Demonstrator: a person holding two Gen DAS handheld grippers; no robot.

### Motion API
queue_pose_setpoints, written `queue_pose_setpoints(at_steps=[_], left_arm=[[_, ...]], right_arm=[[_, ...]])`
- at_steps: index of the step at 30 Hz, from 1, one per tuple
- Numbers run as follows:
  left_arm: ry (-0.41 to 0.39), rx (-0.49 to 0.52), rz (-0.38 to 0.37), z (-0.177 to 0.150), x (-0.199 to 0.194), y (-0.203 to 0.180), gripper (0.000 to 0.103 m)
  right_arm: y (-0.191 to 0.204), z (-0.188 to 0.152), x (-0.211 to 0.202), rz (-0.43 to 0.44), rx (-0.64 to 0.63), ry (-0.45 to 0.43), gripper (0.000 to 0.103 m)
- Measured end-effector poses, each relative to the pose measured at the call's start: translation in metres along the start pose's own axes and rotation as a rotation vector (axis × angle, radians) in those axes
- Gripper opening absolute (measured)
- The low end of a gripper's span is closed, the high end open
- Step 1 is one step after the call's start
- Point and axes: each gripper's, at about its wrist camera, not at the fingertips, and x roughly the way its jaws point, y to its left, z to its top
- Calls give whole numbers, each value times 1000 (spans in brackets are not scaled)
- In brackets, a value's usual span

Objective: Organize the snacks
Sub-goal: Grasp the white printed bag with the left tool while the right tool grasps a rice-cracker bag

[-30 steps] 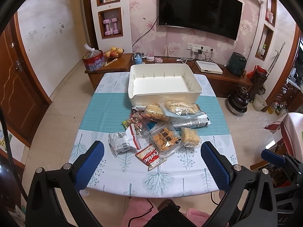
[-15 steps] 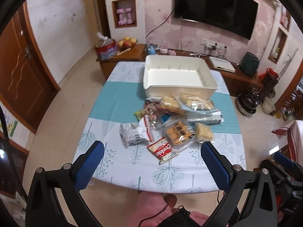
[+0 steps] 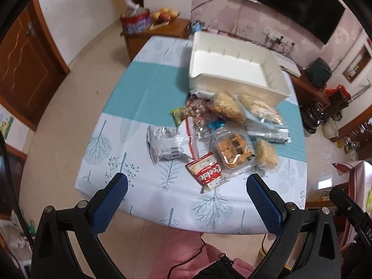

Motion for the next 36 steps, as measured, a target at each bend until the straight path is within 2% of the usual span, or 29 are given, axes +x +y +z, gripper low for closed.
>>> queue_pose_setpoints(at_steps=[14,24,29,36], left_arm=[[294,-154,-19,52,110,39,102],[514,-175,16,59,192,45,101],[565,-180,28,57,216,46,101],[597,-180,22,61,241,46,99]], right_arm=[[-18,44,93,-39,226,226,97],[-32,48,160,-125,368,365,94],[-34,46,188,-158,389,414,93],[-34,47,212,-193,389,436,90]])
